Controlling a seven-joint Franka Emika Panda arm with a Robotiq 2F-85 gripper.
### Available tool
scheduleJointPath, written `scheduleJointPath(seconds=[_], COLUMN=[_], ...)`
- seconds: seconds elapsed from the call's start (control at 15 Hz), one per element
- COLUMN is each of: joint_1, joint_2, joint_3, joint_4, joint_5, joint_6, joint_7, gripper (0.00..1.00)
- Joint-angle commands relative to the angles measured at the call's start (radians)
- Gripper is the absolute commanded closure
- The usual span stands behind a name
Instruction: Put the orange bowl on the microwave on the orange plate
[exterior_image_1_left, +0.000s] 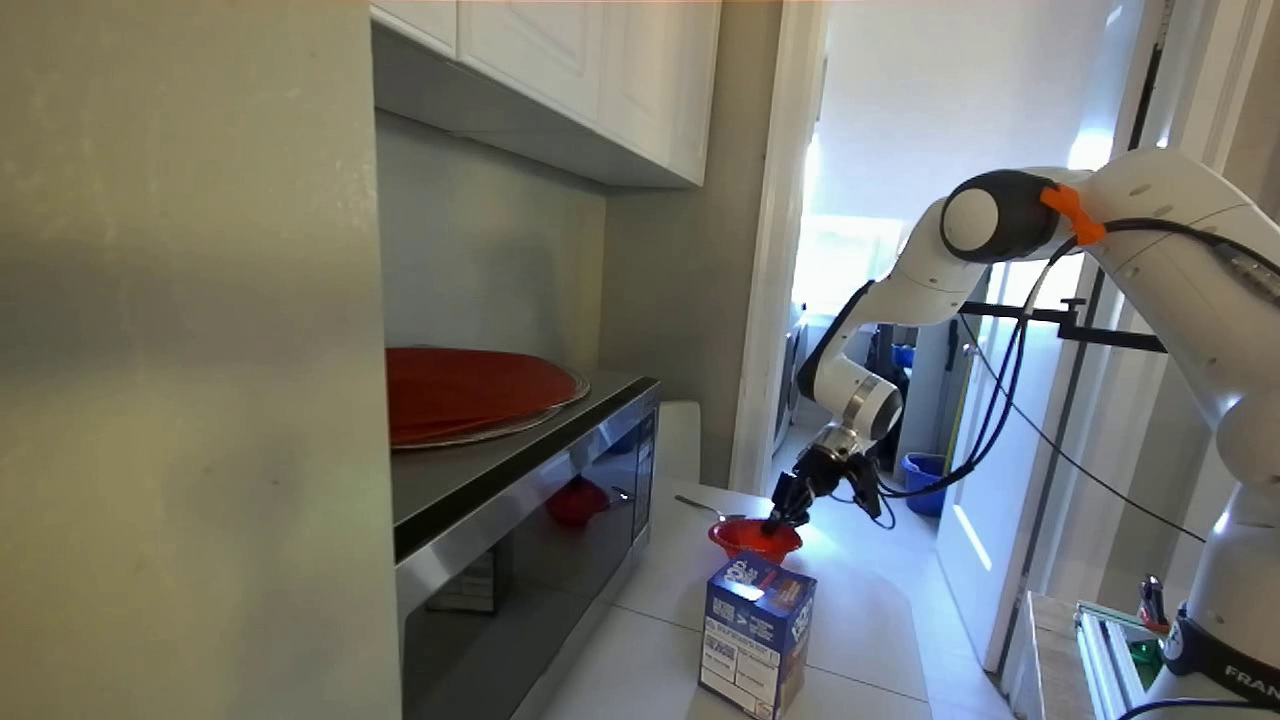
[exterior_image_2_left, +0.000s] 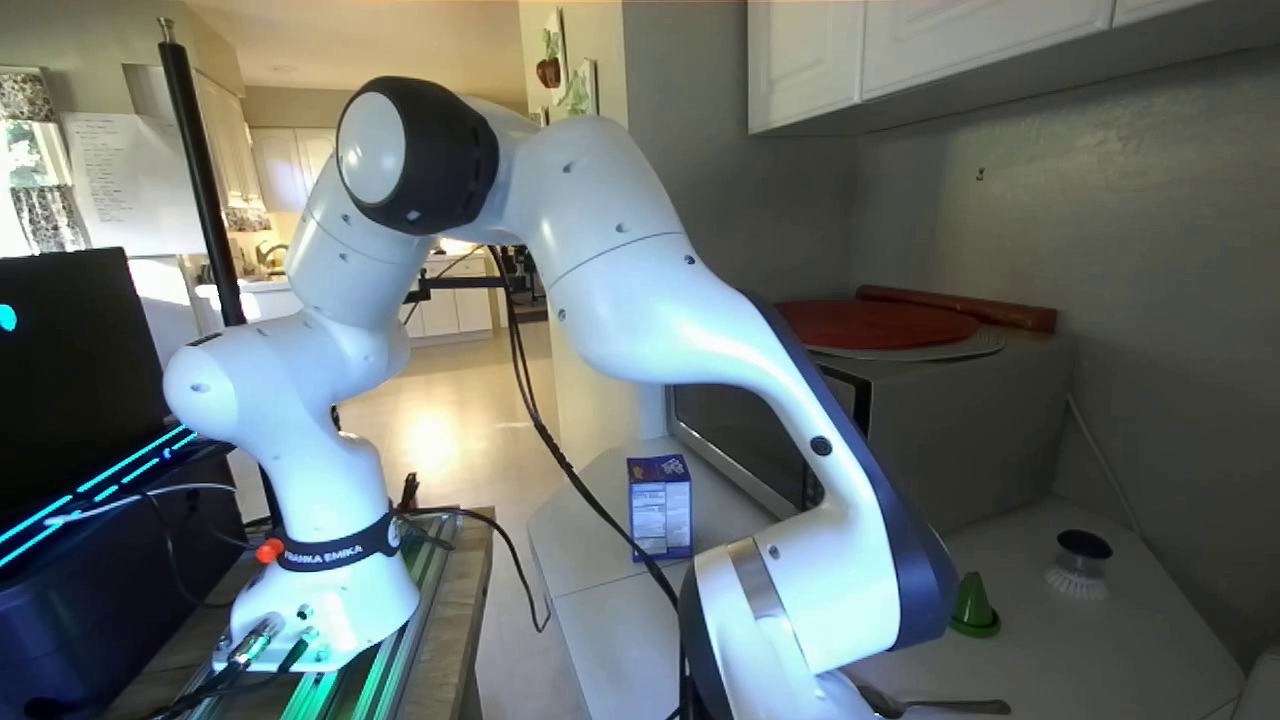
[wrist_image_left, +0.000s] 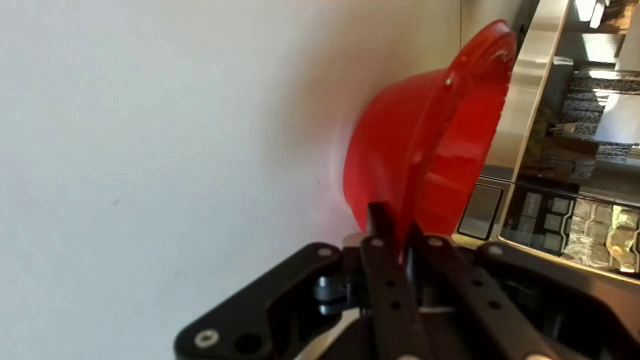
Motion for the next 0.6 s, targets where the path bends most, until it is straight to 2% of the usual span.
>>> scheduleJointPath(seconds=[0.0,0.2,0.53], joint_1=[0.008,0.03,0.107], joint_2=[-0.003,-0.042,-0.185], joint_3=[-0.011,-0.015,-0.035], joint_4=[0.001,-0.028,-0.122], joint_5=[0.011,0.006,-0.008], joint_6=[-0.021,0.007,0.099], joint_7=[-0.001,0.001,0.019], gripper=[0.99,0.99,0.99])
